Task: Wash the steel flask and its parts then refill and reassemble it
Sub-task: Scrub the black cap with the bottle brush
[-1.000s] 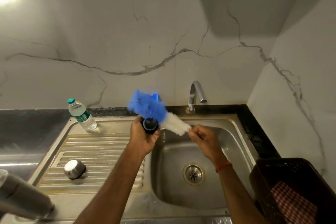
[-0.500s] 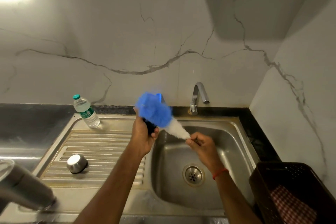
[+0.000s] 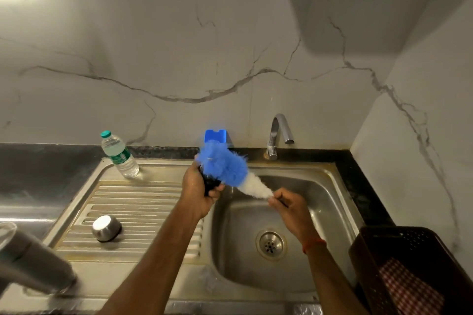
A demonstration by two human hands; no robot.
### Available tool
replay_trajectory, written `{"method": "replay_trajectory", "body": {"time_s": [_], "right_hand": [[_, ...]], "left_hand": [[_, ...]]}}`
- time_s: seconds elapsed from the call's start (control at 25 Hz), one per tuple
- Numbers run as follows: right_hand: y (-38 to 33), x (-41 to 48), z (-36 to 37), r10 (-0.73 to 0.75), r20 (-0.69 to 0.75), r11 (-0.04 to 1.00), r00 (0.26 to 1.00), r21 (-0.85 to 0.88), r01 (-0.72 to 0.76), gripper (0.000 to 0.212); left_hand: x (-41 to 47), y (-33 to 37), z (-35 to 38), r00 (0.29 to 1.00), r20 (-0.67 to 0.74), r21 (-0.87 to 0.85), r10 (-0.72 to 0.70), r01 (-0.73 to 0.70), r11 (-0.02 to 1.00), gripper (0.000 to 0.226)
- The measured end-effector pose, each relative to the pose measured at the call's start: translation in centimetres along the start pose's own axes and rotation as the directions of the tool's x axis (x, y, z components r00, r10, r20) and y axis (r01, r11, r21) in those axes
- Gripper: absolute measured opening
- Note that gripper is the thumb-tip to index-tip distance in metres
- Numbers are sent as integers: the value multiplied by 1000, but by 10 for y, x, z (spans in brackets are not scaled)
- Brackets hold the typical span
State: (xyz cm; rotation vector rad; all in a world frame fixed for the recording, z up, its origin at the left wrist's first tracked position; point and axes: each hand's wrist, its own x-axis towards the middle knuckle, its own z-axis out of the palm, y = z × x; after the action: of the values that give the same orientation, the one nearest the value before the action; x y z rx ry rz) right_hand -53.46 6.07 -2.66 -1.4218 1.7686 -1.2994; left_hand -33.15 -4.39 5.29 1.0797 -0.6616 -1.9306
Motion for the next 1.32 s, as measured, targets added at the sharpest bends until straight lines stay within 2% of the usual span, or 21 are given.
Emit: {"method": "replay_trajectory", "body": {"time_s": [0.16,0.24,0.36,0.52,0.6,0.72,0.92,1.0,1.16,1.32], "right_hand": [[-48,28,9,-171,65,985,983,45,168,15],[-34,23,3,-130,34,991,991,16,129,17],[-7,1,-8,-14,-20,999,1000,-34,13,24],[-41,20,6,-147,-2,989,989,24,147,15],[-28,19,7,-128,10,991,992,30,127,17],[4,0,2,-7,-24,1000,1000,17,8,24],[-41,18,18,-144,56,988,988,68,140,24],[-27,14,20,-96,47,992,994,90,92,26],[16,-4,16,116,-137,969,984,234,-82,23],[2,8,15,147,-206,942,967,328,-74,22]], "left_hand": [[1,-6,4,998,55,13,-39,38,999,40],[1,3,3,997,71,2,-21,21,1000,40],[-2,11,-1,1000,23,35,-12,11,999,46],[-4,2,6,997,24,70,-67,65,995,45],[-6,5,8,997,40,57,-64,62,996,44],[-10,10,3,997,56,49,-62,59,997,43],[-9,6,3,997,69,66,-17,13,998,39],[-9,11,0,997,79,29,-10,8,1000,40],[-4,15,-9,996,-20,-34,-90,89,995,50],[2,7,-10,997,10,-143,-81,82,986,58]]}}
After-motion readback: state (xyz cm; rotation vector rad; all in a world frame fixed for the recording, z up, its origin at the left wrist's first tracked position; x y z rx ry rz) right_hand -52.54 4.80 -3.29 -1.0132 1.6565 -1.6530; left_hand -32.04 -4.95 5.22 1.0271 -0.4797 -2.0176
